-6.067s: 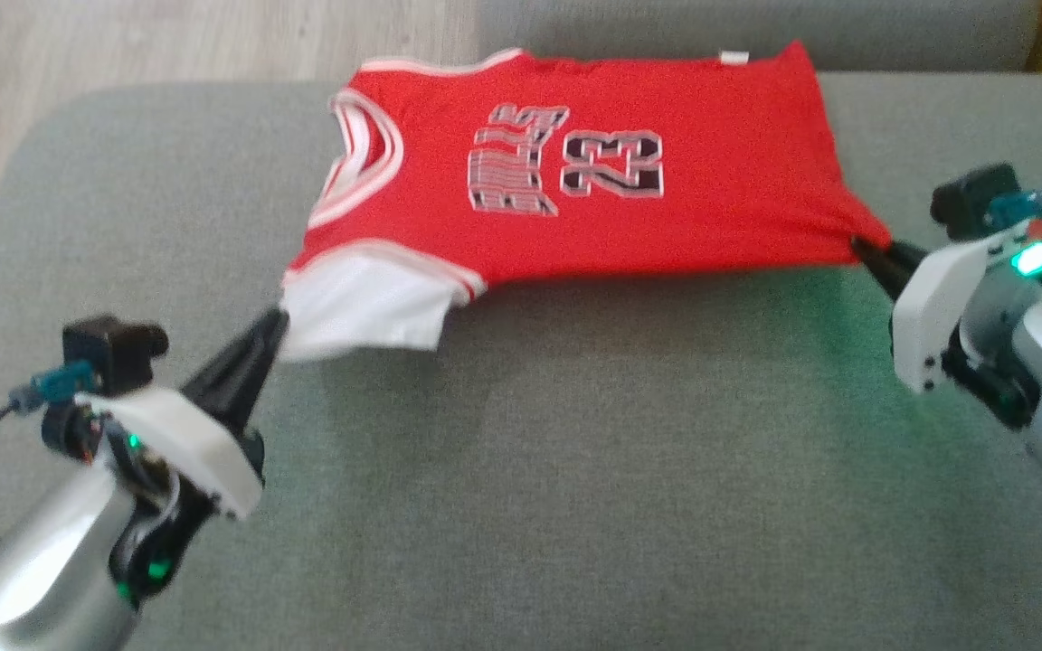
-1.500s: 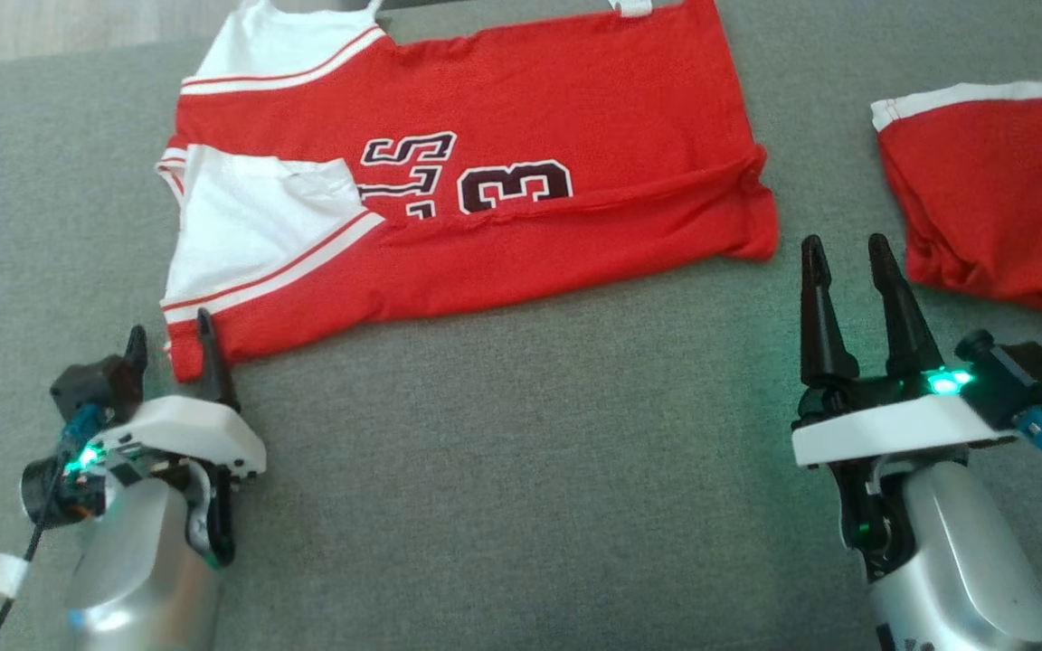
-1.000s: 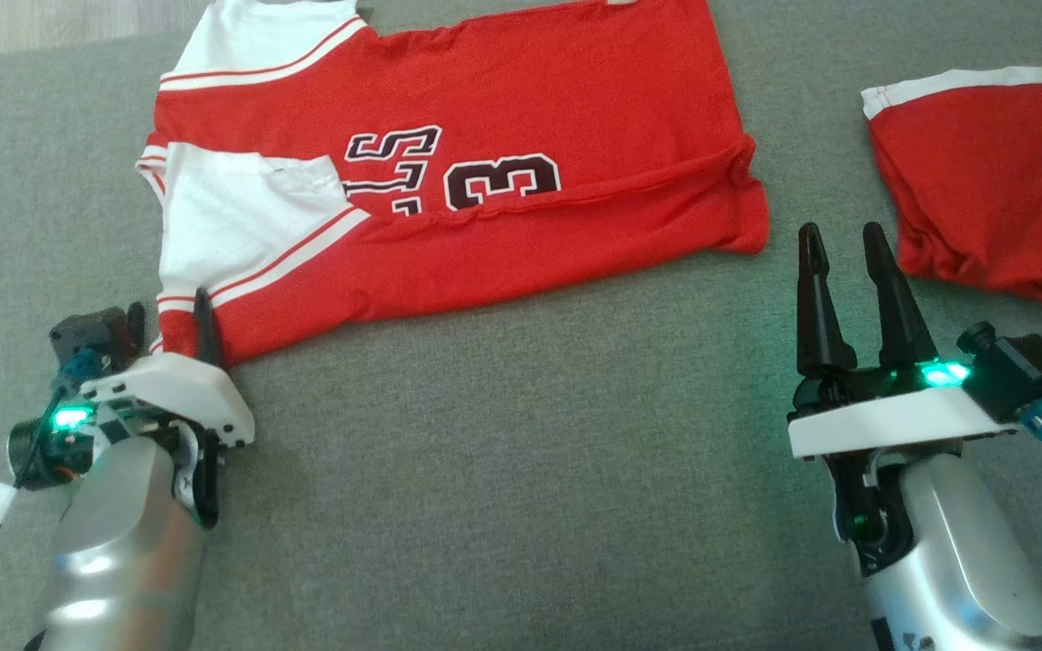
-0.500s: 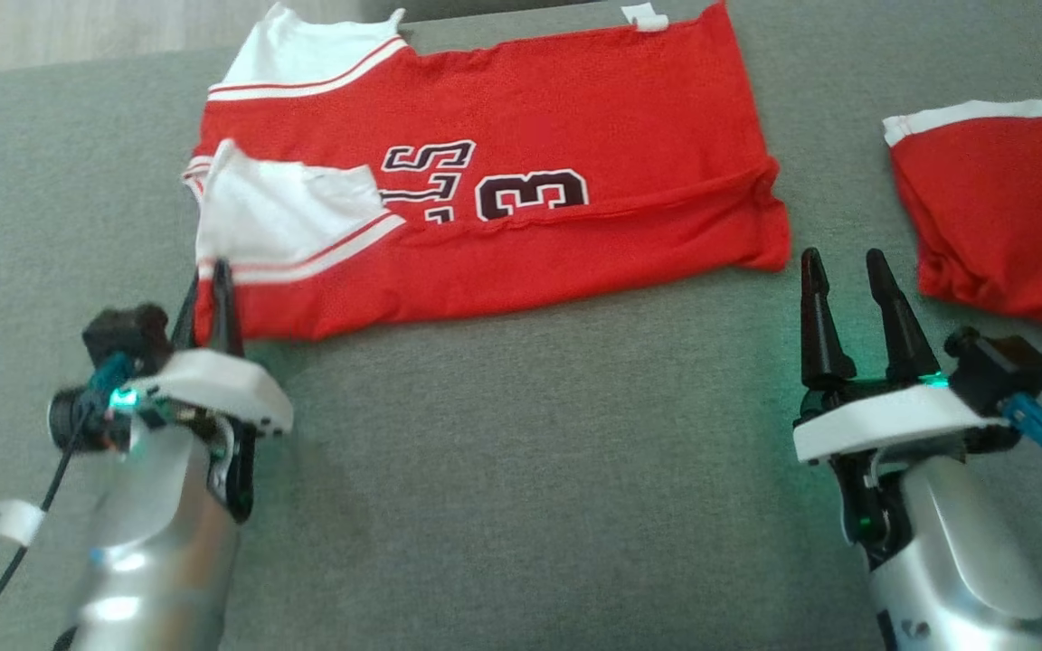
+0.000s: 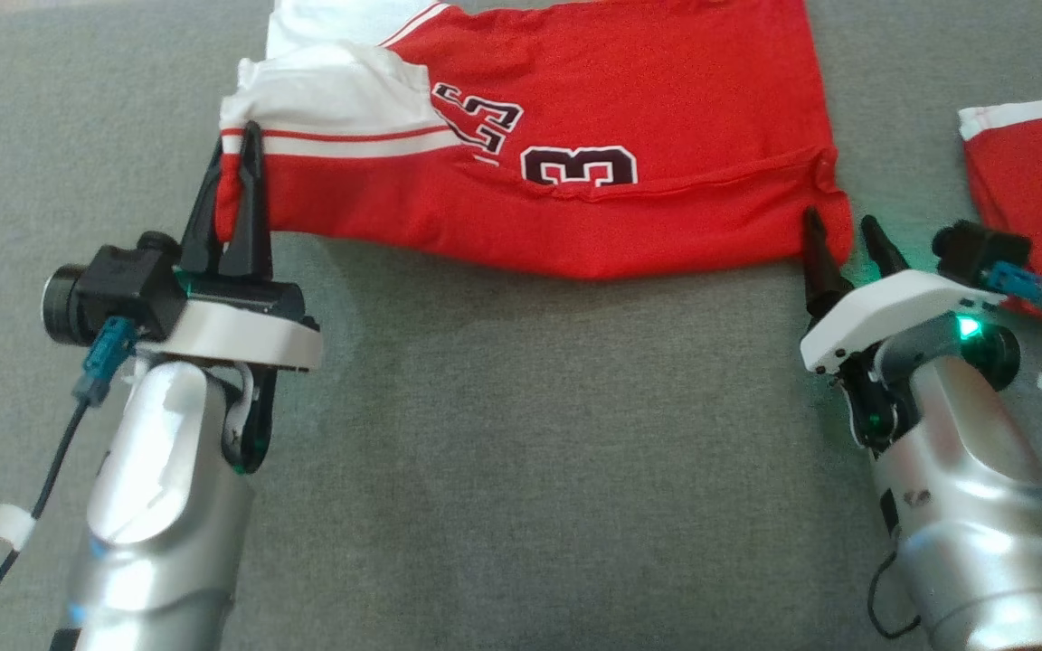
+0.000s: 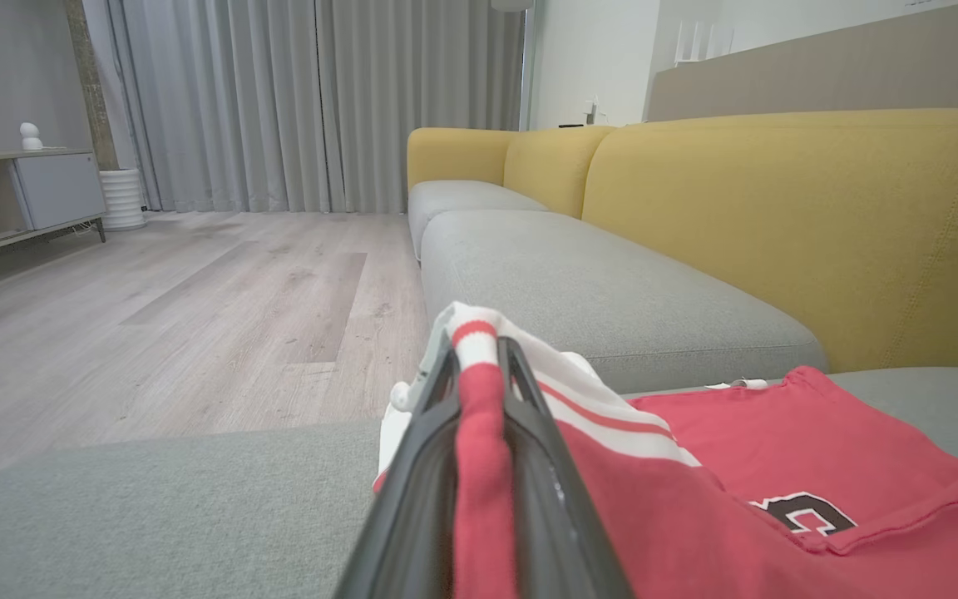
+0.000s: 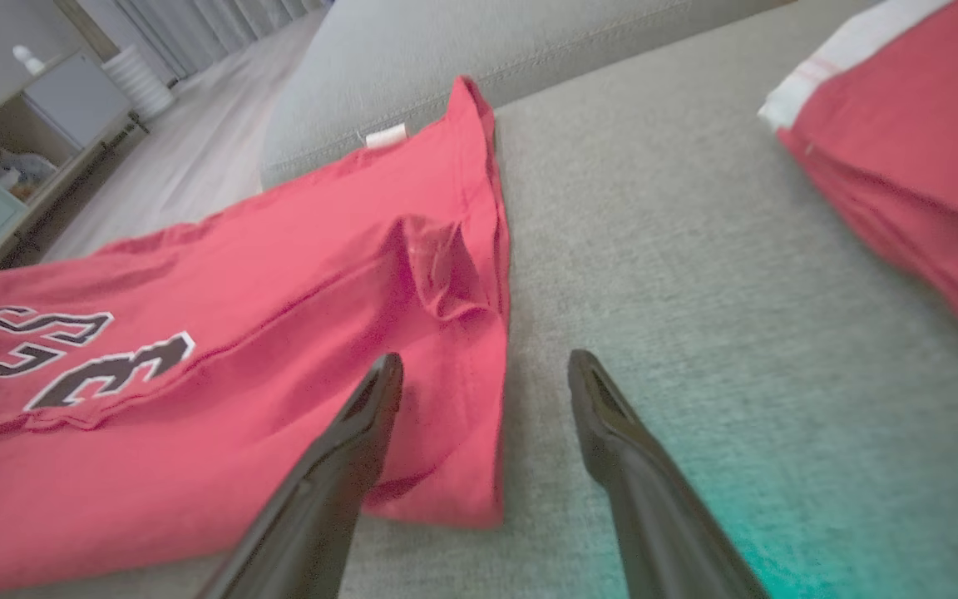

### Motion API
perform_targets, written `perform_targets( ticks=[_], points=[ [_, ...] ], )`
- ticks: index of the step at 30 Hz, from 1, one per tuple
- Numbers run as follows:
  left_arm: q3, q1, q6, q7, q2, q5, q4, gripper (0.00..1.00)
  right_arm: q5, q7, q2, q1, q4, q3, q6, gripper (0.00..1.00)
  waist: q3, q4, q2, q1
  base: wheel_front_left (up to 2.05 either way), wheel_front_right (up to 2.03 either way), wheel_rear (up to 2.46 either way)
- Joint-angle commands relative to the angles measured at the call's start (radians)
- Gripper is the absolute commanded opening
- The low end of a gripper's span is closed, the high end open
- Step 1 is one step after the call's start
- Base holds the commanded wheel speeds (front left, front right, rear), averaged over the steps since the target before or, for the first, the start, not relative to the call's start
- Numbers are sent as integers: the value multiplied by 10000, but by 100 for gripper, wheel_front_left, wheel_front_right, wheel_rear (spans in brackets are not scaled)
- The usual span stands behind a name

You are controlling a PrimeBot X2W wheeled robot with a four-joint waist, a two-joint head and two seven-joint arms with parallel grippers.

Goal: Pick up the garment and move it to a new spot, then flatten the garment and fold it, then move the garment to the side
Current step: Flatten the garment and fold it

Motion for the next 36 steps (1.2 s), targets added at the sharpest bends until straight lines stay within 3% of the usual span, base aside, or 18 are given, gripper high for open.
perform_targets(
  ticks=[1, 7, 8, 9, 10, 22, 36],
  points=[
    [258, -192, -24, -93, 264, 81, -421, 0, -98, 38, 72, -270, -136, 187, 19, 100, 44, 59, 0, -1, 0, 0, 0],
    [120, -65, -88, -94, 145, 178, -733, 0, -605, 422, 72, -1014, 1548, 518, 19, 100, 99, 217, 0, -1, 0, 0, 0],
    [116, -55, -94, -94, 128, 185, -749, 0, -640, 449, 72, -1090, 1753, 594, 19, 66, 88, 231, 0, -1, 0, 0, 0],
    [122, -43, -99, -94, 120, 188, -751, 0, -691, 424, 72, -1159, 1921, 666, 19, 6, 65, 235, 0, -1, 0, 0, 0],
    [134, -21, -103, -94, 119, 192, -737, 0, -739, 333, 72, -1214, 2048, 731, 19, 0, 28, 229, 0, -1, 0, 0, 0],
    [242, 785, -98, -89, 388, 150, 417, 0, -1668, -1156, 72, -1121, 2957, 111, 19, 0, -1173, -191, 0, -1, 0, 0, 0],
    [-40, 2651, -58, 1001, 465, -179, 1324, 0, -1646, 52, 72, 402, 2644, -258, 19, 0, -2782, -517, 0, -1, 0, 0, 0]
  ],
)
